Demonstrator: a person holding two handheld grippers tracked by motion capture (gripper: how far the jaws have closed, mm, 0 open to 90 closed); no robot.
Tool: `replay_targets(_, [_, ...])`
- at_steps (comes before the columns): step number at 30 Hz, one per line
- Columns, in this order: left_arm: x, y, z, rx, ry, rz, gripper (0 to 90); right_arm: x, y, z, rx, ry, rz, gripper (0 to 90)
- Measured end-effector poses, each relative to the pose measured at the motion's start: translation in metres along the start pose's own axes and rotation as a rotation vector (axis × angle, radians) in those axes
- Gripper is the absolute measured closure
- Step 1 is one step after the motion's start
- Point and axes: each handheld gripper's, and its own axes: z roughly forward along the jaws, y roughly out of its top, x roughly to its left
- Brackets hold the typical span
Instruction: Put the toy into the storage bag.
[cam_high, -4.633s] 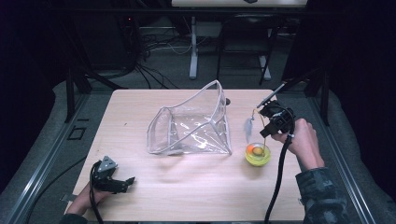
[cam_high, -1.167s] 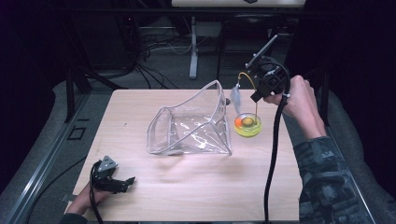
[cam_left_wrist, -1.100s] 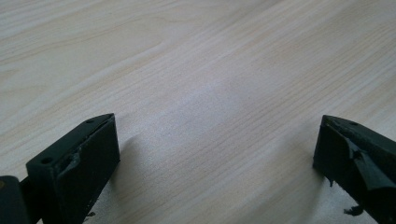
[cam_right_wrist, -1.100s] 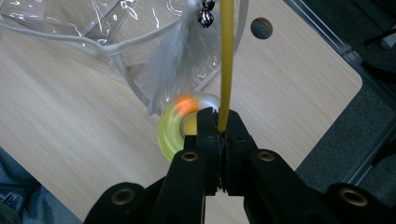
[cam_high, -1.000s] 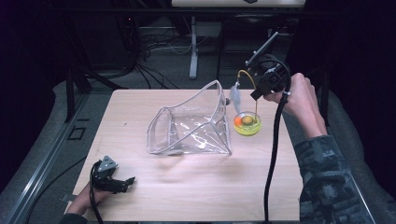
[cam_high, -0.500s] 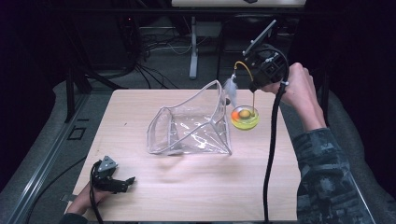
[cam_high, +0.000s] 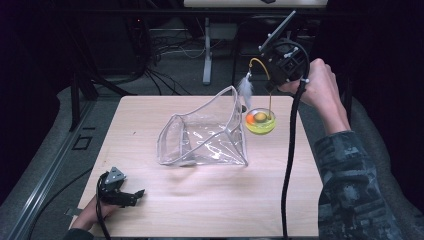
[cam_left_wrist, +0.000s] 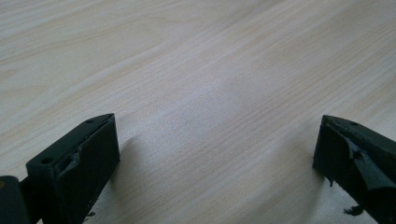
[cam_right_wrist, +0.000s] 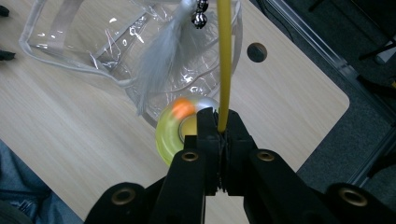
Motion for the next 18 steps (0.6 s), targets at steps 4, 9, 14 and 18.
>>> replay_targets(4, [0.0,0.0,0.0,0.0,0.0,0.0,0.1,0.001,0.003,-0.009,-0.007,-0.005,-0.006,88.4])
replay_targets(9, [0.0,0.0,0.0,0.0,0.0,0.0,0.1,0.004,0.007,-0.016,-0.029,-0.011,-0.007,88.3])
replay_targets(14, [0.0,0.0,0.0,0.0,0.0,0.0,0.1,0.008,0.012,-0.022,-0.045,-0.019,-0.011,88.3])
replay_targets(18, [0.0,0.0,0.0,0.0,-0.001,-0.001,0.1,0.012,0.017,-0.026,-0.064,-0.018,-0.016,88.3])
